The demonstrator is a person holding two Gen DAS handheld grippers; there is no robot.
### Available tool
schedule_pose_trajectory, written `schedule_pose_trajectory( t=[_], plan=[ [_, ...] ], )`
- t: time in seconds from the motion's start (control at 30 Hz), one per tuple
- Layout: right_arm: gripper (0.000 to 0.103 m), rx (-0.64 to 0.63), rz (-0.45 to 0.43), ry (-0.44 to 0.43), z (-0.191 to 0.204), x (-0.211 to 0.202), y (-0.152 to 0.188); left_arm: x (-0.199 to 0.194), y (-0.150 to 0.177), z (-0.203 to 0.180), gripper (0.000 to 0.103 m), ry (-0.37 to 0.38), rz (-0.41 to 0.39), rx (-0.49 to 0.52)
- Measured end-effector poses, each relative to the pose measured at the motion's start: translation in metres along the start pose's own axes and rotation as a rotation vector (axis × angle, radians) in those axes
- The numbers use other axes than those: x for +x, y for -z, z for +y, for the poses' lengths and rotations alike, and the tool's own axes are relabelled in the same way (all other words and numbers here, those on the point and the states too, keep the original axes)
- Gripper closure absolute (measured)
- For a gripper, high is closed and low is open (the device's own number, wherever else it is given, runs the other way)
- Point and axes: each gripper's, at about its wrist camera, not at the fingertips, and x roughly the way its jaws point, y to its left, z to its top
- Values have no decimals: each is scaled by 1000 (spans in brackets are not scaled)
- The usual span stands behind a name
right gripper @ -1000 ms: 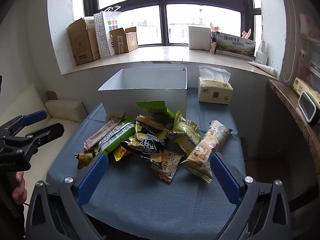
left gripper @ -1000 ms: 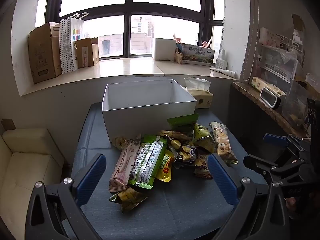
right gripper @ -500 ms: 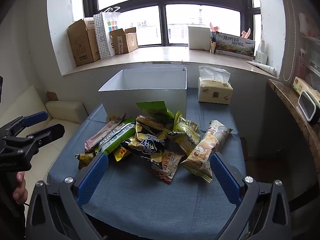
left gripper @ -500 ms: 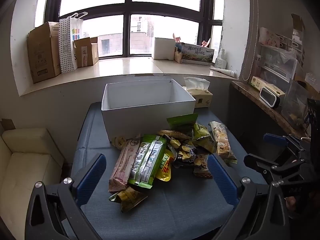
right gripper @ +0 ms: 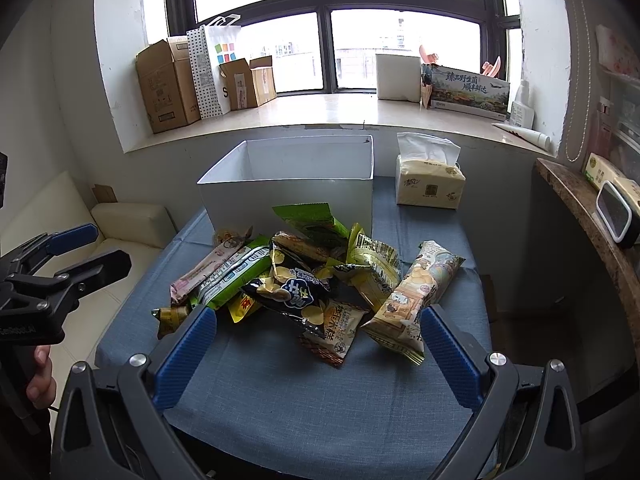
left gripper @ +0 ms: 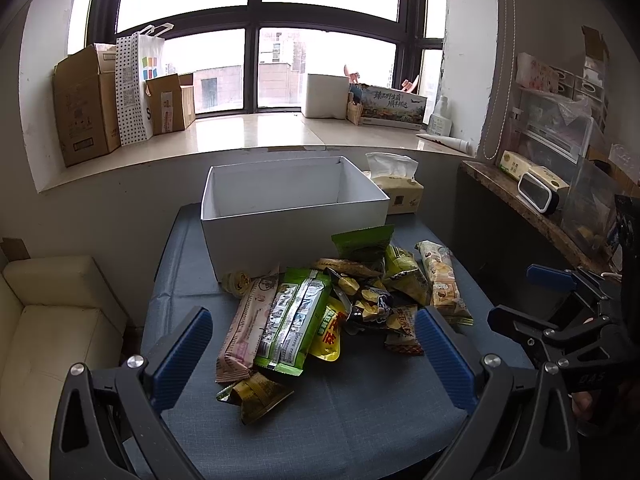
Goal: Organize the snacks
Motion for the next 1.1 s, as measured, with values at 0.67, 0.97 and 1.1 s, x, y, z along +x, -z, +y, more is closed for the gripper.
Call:
schedule_pose_trajectory(
  t=[0.67,0.97,1.1],
  plan=[
    [0,7,-3,-3,-2,-1,2,-1,0,-2,0,8,4,3],
    [0,6,1,-4,0,1,2,-1,1,-2,0,8,7,0],
    [0,9,2,-3,0,1,2,0,1,-2,0,7,6,1]
  ],
)
